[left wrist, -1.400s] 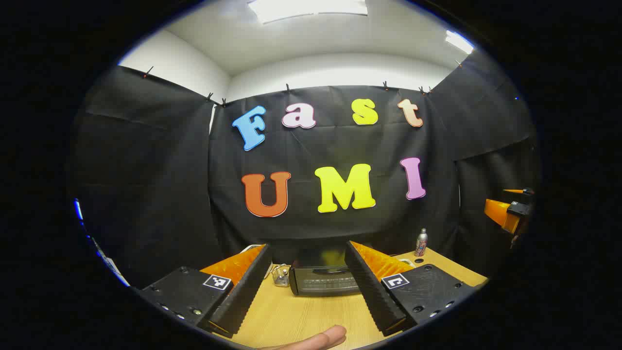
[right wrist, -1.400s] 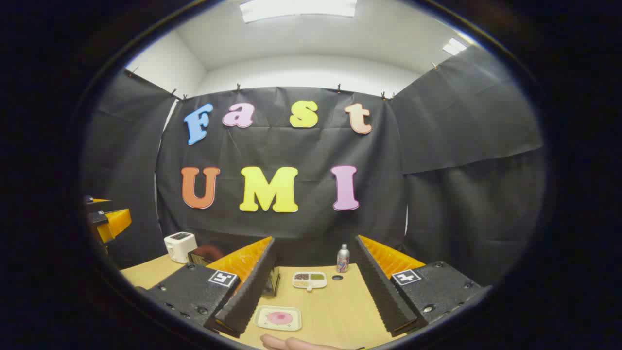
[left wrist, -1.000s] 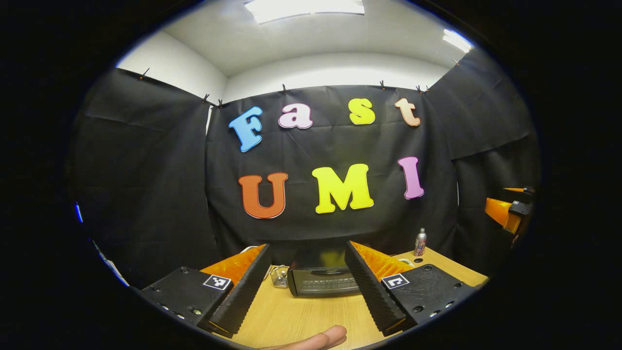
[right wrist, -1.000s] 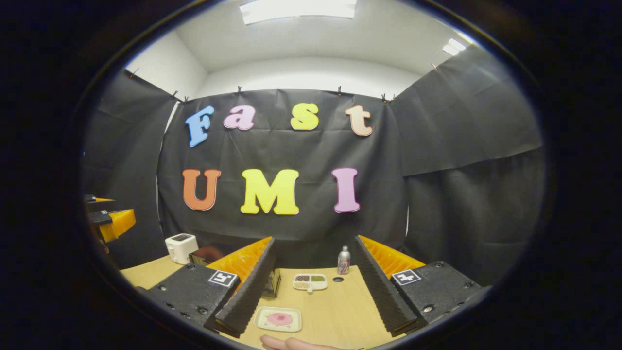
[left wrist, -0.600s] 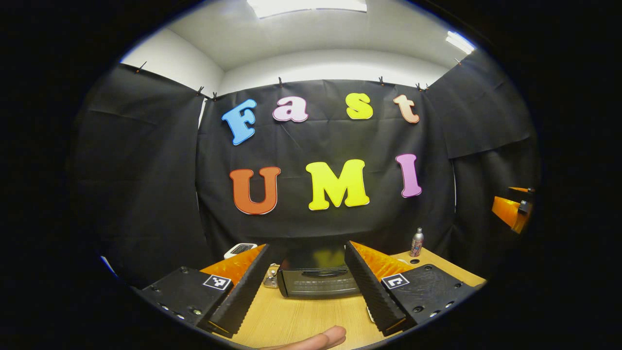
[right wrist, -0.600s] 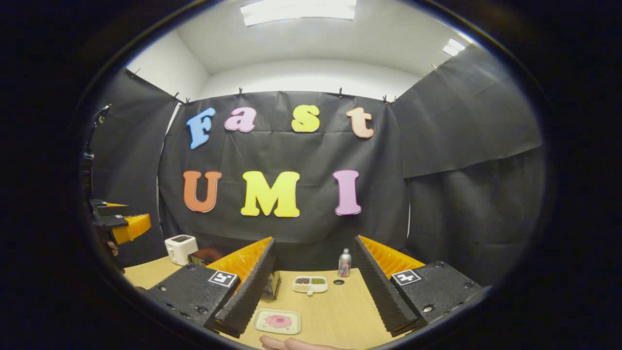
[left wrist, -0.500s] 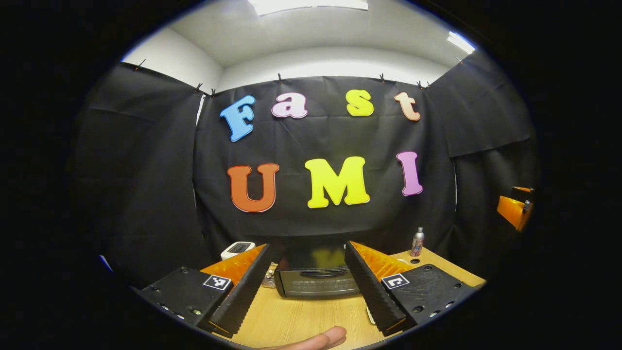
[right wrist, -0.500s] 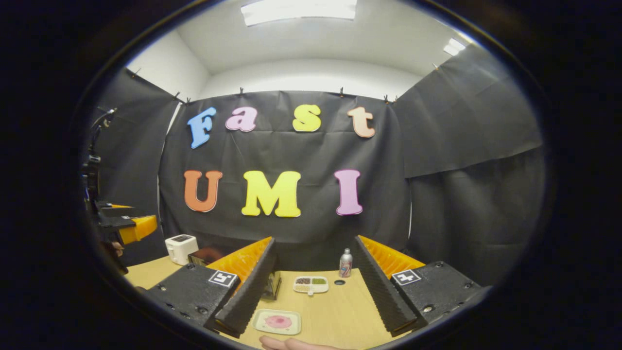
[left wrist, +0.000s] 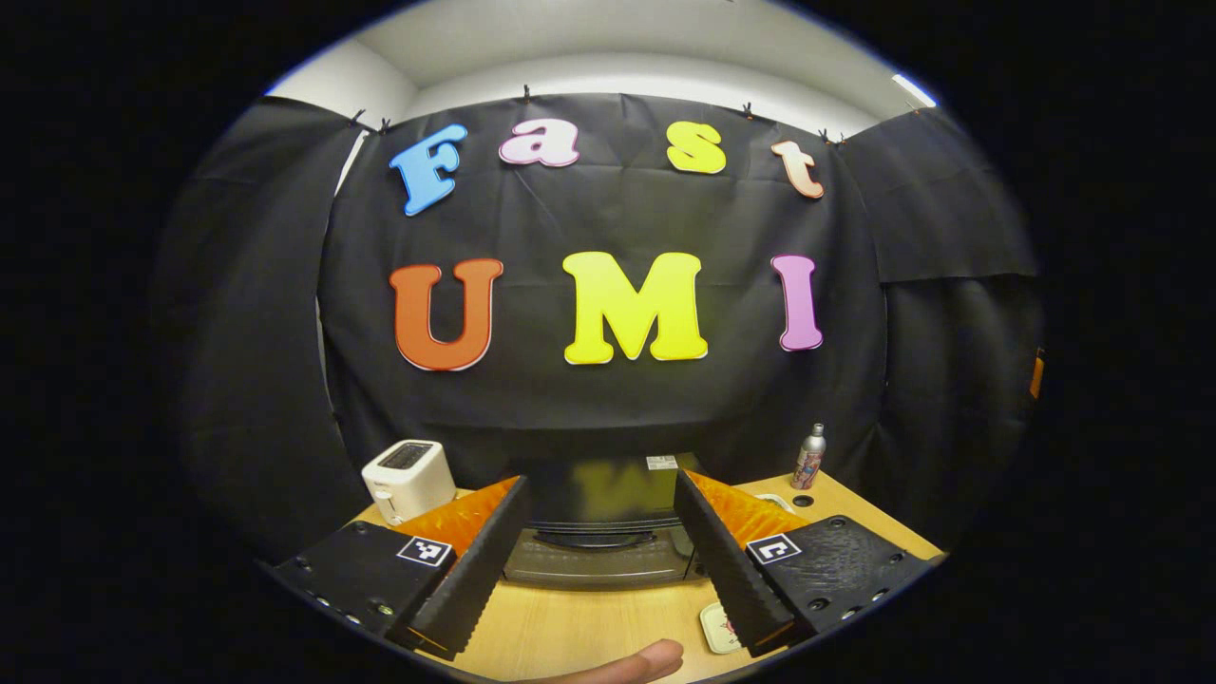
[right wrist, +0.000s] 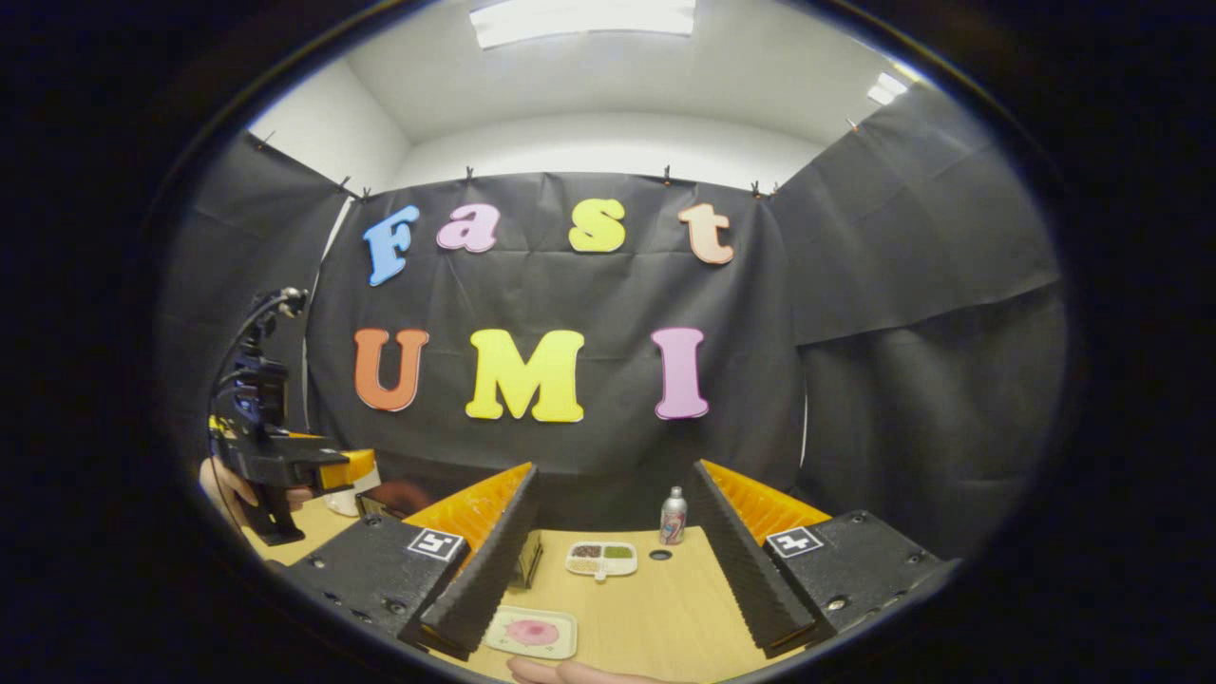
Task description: Open the electric oven with the left hand, put the food in, and close the electric oven.
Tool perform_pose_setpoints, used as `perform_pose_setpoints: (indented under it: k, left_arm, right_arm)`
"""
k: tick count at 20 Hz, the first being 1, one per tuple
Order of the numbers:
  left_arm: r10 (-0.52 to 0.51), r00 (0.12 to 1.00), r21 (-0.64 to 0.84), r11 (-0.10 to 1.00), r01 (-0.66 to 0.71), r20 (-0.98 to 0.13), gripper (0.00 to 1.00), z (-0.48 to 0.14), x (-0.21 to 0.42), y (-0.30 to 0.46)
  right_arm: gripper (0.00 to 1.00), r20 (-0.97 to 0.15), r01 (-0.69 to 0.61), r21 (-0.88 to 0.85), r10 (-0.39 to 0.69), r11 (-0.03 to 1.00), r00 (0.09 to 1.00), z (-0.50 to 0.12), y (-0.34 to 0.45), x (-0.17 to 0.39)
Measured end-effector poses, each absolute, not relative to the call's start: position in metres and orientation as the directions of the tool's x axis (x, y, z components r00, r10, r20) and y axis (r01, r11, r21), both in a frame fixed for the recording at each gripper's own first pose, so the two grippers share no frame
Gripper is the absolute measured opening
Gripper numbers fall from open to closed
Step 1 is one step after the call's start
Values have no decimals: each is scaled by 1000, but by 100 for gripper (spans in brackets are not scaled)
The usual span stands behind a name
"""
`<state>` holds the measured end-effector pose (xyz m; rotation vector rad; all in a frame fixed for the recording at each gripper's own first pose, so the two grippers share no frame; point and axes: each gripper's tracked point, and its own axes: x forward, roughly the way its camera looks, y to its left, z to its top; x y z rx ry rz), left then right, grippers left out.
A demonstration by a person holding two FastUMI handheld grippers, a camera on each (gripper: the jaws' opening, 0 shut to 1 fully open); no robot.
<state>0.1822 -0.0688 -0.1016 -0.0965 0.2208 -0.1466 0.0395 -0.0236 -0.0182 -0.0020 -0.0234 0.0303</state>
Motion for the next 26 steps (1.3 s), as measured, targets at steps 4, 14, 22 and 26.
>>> perform_pose_setpoints:
  k: [4, 14, 22, 26]
  left_arm:
    - [-152, 944, -89, 987, 132, -294, 97, -140, 216, -74]
    - [-150, 858, -72, 989, 131, -491, 97, -231, 269, -88]
    - [-150, 823, -79, 989, 127, -548, 97, -250, 266, -88]
    - [-152, 830, -68, 988, 137, -536, 96, -248, 256, -85]
  right_arm:
    - [100, 13, -1, 0, 1, 1000, 1000, -27, -45, 44]
    - [100, -38, 55, 4, -55, 998, 998, -51, -88, 48]
    - [100, -36, 47, 13, -47, 999, 998, -49, -92, 34]
    - [100, -24, 50, 8, -50, 999, 998, -44, -91, 19]
